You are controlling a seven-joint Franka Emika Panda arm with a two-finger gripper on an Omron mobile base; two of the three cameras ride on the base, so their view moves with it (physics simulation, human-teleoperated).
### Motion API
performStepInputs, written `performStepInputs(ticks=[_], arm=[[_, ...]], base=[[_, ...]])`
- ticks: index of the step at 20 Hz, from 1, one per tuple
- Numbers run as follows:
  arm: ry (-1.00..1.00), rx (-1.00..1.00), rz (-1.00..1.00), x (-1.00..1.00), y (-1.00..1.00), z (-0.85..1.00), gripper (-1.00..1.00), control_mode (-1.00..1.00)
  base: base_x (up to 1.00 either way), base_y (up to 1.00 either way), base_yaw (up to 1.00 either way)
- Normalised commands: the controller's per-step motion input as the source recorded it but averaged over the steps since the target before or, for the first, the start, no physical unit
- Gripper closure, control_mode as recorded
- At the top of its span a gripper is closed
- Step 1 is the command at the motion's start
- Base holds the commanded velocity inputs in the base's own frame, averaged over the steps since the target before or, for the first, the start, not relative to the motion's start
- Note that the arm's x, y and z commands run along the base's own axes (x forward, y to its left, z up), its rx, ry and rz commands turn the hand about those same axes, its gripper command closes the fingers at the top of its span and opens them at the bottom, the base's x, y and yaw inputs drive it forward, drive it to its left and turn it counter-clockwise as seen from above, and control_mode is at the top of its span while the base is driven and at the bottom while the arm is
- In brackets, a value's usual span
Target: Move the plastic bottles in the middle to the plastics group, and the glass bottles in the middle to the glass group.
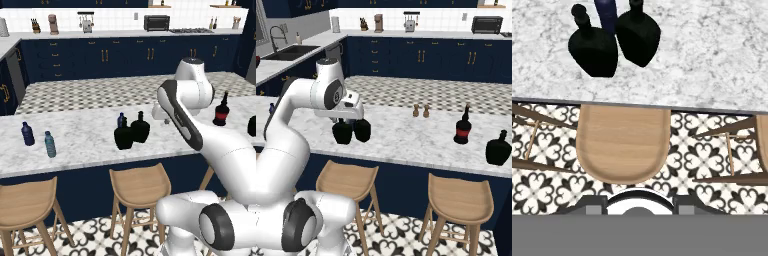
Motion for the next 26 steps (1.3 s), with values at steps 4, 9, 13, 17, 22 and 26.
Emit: performStepInputs(ticks=[4, 9, 13, 17, 22, 26], arm=[[0.00, 0.00, 0.00, -0.24, 0.06, -0.02, -1.00, -1.00], [0.00, 0.00, 0.08, -0.10, 0.38, 0.00, -1.00, -1.00], [-0.02, 0.00, 0.00, 0.32, 0.92, 0.01, -1.00, -1.00], [-0.02, 0.00, 0.00, 0.39, 0.83, 0.08, -1.00, -1.00], [0.00, 0.00, -0.09, 0.86, 0.23, -0.02, -1.00, -1.00], [0.00, 0.01, -0.18, 0.90, 0.00, -0.17, -1.00, -1.00]], base=[[0.00, 0.00, 0.00], [0.00, 0.00, 0.00], [0.00, 0.00, 0.00], [0.00, 0.00, 0.00], [0.00, 0.00, 0.00], [0.00, 0.00, 0.00]])
